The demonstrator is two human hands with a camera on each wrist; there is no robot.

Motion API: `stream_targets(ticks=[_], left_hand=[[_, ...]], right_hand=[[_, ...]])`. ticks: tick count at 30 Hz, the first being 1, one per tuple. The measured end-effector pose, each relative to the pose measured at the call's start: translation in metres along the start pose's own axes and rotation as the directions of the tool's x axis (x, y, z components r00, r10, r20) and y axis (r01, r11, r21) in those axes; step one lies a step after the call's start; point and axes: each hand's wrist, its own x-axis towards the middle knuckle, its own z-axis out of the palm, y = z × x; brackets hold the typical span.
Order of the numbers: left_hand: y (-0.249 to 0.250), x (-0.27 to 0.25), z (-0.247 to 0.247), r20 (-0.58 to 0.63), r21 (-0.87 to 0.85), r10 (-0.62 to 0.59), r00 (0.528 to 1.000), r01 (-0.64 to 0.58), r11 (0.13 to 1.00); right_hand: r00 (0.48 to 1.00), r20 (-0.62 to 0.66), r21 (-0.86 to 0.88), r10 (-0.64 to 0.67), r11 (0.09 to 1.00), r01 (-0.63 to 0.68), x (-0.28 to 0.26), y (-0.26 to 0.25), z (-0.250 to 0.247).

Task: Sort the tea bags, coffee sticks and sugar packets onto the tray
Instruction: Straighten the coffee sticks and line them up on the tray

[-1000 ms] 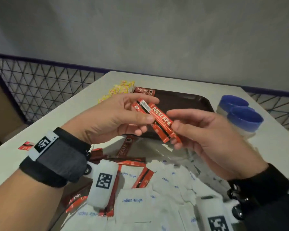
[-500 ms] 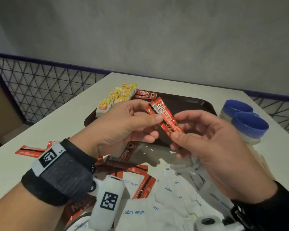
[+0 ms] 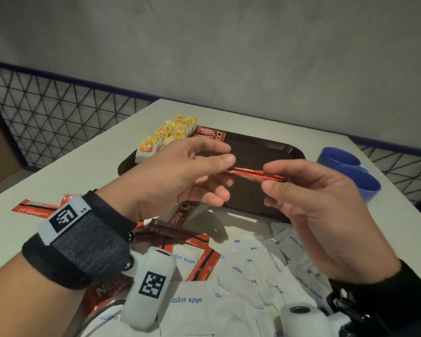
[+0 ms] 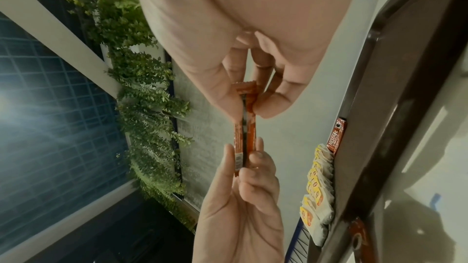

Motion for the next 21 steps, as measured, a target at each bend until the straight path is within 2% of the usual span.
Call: stream_targets(ticks=[12, 17, 21], left_hand=[[-0.0026, 0.0022, -0.0062, 0.006, 0.002, 0.016, 1.0, -0.016, 1.0], [-0.0015, 0.001, -0.0054, 0.023, 0.014, 0.021, 1.0, -0.022, 1.0], [-0.0012, 0.0009, -0.0056, 0.024, 0.006, 0.016, 1.0, -0.016, 1.0]], right_hand=[[0.999, -0.014, -0.045, -0.029, 0.999, 0.028, -0.001, 0.0024, 0.0025], [0.996, -0.057, -0.178, -0.064, 0.983, 0.053, -0.001, -0.0011, 0.0012], [0.995, -0.079, -0.173, -0.055, 0.984, 0.041, -0.0006, -0.0034, 0.0027]])
